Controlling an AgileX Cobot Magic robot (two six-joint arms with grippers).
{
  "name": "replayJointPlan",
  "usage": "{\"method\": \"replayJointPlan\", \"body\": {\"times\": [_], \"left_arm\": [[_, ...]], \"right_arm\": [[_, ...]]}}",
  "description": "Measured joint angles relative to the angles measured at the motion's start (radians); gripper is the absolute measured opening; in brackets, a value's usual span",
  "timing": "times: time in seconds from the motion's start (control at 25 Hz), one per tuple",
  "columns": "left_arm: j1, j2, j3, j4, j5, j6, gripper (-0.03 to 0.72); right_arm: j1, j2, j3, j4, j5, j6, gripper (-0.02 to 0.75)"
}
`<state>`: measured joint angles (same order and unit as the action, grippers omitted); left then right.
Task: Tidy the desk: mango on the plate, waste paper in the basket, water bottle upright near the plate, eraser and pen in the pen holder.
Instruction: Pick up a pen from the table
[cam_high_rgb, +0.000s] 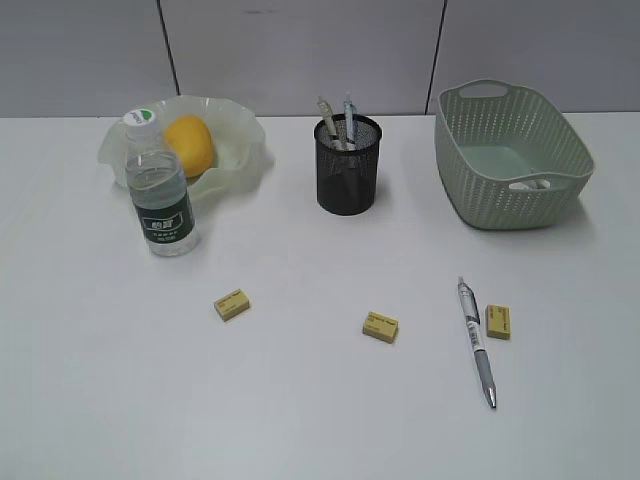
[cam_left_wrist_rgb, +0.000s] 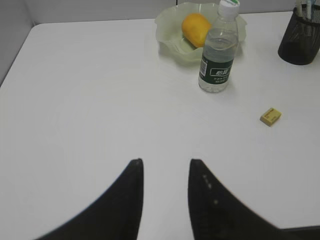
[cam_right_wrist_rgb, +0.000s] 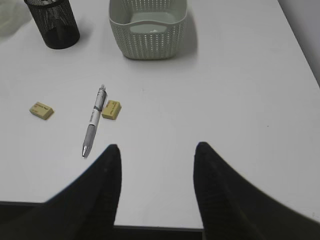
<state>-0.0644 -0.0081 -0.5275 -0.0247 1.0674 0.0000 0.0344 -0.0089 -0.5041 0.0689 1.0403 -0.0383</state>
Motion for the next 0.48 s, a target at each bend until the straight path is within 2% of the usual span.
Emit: {"method": "replayJointPlan", "body": {"times": [0.36,0.48], "left_arm": [[0.0,0.0,0.0,0.0,0.0,0.0,0.236],[0.0,0.0,0.0,0.0,0.0,0.0,0.236]], "right_arm": [[0.0,0.0,0.0,0.0,0.0,0.0,0.384],[0.0,0.0,0.0,0.0,0.0,0.016,0.409]]}}
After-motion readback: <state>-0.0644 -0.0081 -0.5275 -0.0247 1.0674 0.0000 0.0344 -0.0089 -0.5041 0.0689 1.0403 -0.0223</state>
